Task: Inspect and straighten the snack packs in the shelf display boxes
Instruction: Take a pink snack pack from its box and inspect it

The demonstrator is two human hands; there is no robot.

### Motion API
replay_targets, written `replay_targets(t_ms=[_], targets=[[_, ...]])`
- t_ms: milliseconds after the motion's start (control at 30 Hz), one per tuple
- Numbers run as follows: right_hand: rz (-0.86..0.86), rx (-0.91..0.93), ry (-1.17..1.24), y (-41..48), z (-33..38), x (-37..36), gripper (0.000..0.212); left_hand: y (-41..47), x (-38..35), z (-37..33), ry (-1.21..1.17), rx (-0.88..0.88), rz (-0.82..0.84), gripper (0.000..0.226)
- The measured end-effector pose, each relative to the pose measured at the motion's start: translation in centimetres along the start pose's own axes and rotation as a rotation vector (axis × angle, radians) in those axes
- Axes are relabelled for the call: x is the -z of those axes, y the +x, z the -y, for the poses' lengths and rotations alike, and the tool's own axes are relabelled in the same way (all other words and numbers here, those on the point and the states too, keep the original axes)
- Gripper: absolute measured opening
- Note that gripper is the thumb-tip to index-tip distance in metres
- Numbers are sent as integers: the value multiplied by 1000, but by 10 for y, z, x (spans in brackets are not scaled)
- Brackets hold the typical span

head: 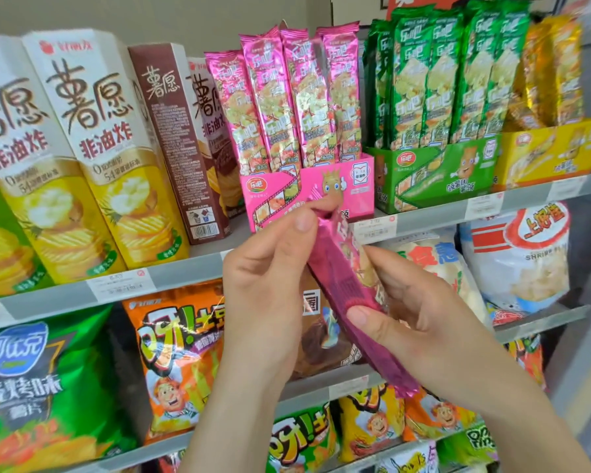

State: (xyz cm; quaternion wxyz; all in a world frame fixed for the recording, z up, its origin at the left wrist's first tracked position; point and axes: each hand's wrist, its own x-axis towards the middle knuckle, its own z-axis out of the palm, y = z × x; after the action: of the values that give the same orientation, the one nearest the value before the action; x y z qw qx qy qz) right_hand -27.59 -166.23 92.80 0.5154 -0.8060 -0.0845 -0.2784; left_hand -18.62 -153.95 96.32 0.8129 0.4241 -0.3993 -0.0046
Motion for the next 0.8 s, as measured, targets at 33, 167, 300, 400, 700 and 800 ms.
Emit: replay_targets(t_ms=[33,167,300,400,700,800], targets=[[-43,12,-66,-1,-1,-4,46,0,-1,1,-63,27,-22,14],[-115,53,-176,-5,-2,-13,53,3,-1,3,-268,97,-78,22],[-176,79,-204,-8,-2,-10,53,7,11,-3,-155,33,37,32],[-218,107,-408,-8,0,-12,56,5,19,-5,83,13,114,43],[-167,30,-643,-10,6,-15,60,-3,23,-8,-229,28,-21,16],[-44,-72,-606,-14,4,-8,60,2,29,-10,-325,30,-43,13]])
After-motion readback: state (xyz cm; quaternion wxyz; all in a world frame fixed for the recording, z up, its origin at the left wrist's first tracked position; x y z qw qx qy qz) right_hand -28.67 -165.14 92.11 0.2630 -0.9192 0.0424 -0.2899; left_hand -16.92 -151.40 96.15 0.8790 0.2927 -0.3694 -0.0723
